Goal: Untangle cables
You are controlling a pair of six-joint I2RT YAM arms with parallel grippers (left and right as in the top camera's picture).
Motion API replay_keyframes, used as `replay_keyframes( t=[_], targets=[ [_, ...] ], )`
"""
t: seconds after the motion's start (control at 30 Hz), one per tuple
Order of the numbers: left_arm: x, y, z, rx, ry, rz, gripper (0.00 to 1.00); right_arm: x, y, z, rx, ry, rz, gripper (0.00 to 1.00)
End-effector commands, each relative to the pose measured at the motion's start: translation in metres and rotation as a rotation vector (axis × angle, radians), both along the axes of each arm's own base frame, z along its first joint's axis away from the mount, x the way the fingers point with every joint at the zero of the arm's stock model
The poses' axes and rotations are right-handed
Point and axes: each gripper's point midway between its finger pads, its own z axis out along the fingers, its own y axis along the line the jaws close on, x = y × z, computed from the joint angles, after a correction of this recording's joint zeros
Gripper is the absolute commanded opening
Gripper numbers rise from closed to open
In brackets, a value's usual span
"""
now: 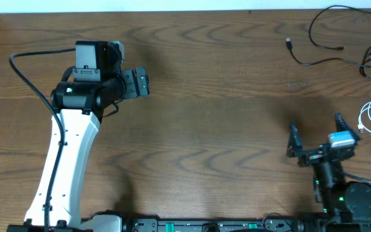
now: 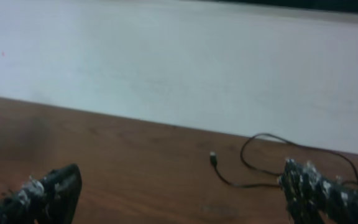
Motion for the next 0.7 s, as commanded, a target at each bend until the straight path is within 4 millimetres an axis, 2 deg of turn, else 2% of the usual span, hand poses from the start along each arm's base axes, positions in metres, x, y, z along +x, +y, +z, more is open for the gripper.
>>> replay_keyframes(
  t=[0.0,0.2,0.33,0.47,0.67],
  targets=[
    [0.000,0.000,-0.002,0.004,0.007,0.000,0.99,0.001,0.001,-0.020,0.000,-0.036,0.000,0.99],
    [0.000,0.000,-0.002,0.004,0.007,0.000,0.99,0.007,-0.010,-0.052,0.006,-0.018,-0.070,0.99],
    [0.000,0.000,-0.002,0.004,0.007,0.000,0.99,0.008,-0.015,-0.062,0.004,0.023,-0.101,0.99],
    [0.000,0.000,-0.002,0.004,0.007,0.000,0.99,0.006,-0.017,-0.096,-0.007,0.161,-0.110,0.99],
    [0.000,0.000,-0.002,0.004,0.007,0.000,0.99,0.006,-0.016,-0.096,-0.007,0.158,-0.108,0.99]
  ],
)
